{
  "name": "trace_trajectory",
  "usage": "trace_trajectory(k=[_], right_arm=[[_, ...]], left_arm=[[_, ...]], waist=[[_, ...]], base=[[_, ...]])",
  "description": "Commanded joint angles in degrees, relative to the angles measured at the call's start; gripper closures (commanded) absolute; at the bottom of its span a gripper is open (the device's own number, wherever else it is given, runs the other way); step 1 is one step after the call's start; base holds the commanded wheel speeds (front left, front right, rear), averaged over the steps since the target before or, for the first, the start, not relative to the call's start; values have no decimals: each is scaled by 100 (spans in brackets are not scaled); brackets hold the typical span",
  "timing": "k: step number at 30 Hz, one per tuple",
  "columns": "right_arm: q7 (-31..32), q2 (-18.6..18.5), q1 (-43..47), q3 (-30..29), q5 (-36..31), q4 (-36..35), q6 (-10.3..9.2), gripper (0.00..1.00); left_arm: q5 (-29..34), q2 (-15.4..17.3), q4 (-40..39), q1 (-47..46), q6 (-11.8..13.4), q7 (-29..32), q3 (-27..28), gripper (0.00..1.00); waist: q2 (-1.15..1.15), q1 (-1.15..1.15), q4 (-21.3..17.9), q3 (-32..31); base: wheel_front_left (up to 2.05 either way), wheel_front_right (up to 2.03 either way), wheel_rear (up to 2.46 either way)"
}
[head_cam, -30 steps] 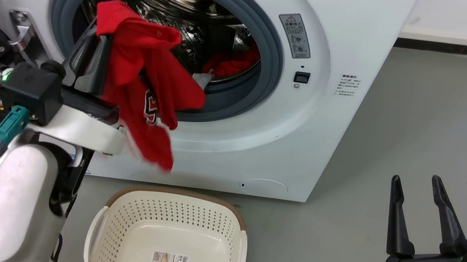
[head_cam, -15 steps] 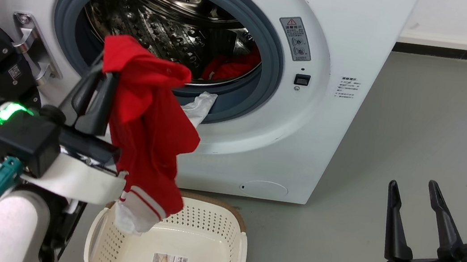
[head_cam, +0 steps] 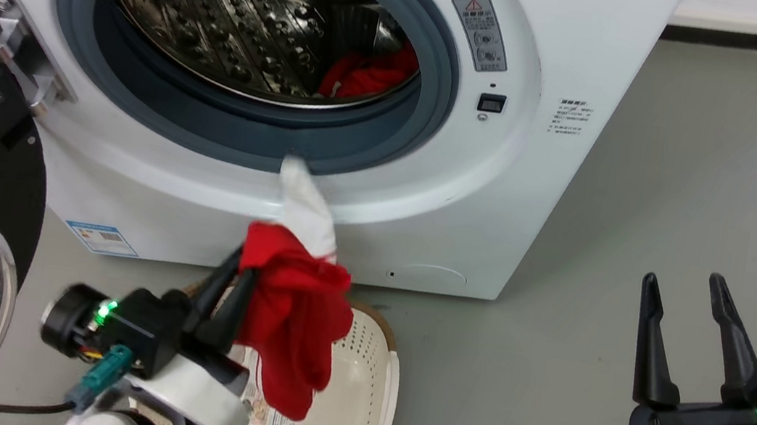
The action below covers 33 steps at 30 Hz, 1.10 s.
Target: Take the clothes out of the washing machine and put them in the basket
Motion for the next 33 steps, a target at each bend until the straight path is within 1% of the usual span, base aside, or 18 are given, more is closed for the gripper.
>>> trace_trajectory(k=[1, 4, 6, 11, 12, 13, 20, 23, 30, 33], right_arm=[[-12, 8, -80, -3, 5, -24, -4, 0], [-12, 8, -196, -22, -25, -50, -4, 0], [-12, 9, -247, -26, -38, -62, -4, 0], [-12, 8, -442, -29, -69, -105, -4, 0], [-12, 9, -536, -38, -82, -125, -4, 0], [-12, 9, -588, -43, -85, -142, -4, 0], [-11, 9, -963, -35, -87, -261, -4, 0], [-12, 8, -1144, -60, -47, -336, -4, 0], [-12, 9, -1519, -146, 90, -483, -4, 0], [-11, 9, -1626, -150, 123, -507, -4, 0]], left_arm=[[-18, -11, 76, 33, -36, -42, -11, 100], [-130, -143, 728, 77, -113, -260, -104, 100], [-178, -176, 1273, 0, -175, -419, -111, 100], [-211, -386, 2610, -429, -323, -794, -237, 100], [-197, -461, 3151, -637, -381, -884, -296, 100], [-187, -511, 3400, -770, -396, -930, -313, 100], [-94, -761, 5258, -1763, -497, -1055, -445, 100], [-21, -859, 5857, -2279, -539, -1078, -509, 100], [158, -946, 7196, -3361, -597, -1078, -782, 100], [223, -986, 7682, -3704, -611, -961, -923, 100]], waist=[[0, 0, -37, 108], [0, 0, -92, 320], [0, 0, -125, 466], [0, 0, -208, 880], [0, 0, -235, 1064], [0, 0, -253, 1162], [0, 0, -411, 1929], [0, 0, -479, 2314], [0, 0, -579, 3227], [0, 0, -603, 3525]], base=[[0, 0, 0], [0, 0, 0], [0, 0, 0], [0, 0, 0], [0, 0, 0], [0, 0, 0], [0, 0, 0], [0, 0, 0], [0, 0, 0], [0, 0, 0]])
